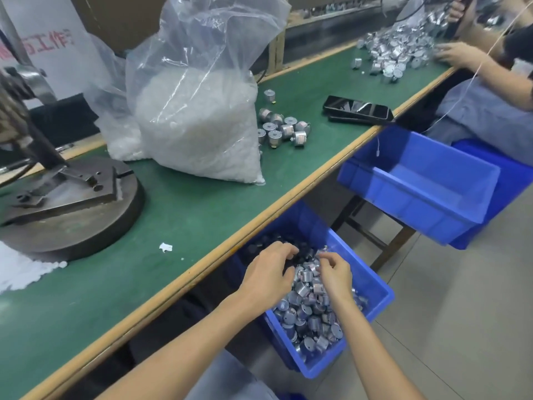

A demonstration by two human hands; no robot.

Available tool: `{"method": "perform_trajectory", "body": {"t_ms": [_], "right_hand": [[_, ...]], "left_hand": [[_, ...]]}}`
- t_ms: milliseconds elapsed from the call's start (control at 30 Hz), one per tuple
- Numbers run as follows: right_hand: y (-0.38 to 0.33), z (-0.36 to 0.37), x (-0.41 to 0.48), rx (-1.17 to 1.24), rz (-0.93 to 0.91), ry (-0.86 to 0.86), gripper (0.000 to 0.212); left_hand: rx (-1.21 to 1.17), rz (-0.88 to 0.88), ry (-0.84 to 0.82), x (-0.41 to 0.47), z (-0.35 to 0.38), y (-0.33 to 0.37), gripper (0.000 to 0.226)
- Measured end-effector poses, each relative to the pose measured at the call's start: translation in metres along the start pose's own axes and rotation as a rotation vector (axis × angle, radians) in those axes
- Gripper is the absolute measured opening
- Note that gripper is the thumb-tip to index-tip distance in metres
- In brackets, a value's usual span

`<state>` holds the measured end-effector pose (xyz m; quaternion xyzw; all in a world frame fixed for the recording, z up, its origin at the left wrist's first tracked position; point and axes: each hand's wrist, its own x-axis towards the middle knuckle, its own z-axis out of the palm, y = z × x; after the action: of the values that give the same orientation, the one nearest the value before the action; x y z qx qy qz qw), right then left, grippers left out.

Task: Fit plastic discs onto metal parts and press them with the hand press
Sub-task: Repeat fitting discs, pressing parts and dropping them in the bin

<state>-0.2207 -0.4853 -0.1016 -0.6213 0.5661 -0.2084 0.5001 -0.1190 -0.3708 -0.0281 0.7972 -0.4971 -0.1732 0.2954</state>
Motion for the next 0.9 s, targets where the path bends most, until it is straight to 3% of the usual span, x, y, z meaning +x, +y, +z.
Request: {"method": "perform_trajectory", "body": {"t_ms": [133,267,600,900], "right_hand": [[-0.060,0.008,-0.014,0.098,-0.203,-0.047,0.022],[-0.123,0.031,-0.039,0.168,-0.415,-0.132,0.026],[-0.253,0.150,-0.137,0.155,-0.867,-0.560,0.020],[-0.319,0.249,-0.273,-0.125,-1.267,-0.919,0.018]], "left_hand": [[-0.005,0.122,0.110,-0.003,-0.027,0.008,0.029],[0.006,0.127,0.276,-0.009,-0.073,0.007,0.024],[0.324,-0.050,0.581,-0.071,-0.255,-0.049,0.017],[0.505,-0.292,0.700,-0.202,-0.374,-0.111,0.012]]}}
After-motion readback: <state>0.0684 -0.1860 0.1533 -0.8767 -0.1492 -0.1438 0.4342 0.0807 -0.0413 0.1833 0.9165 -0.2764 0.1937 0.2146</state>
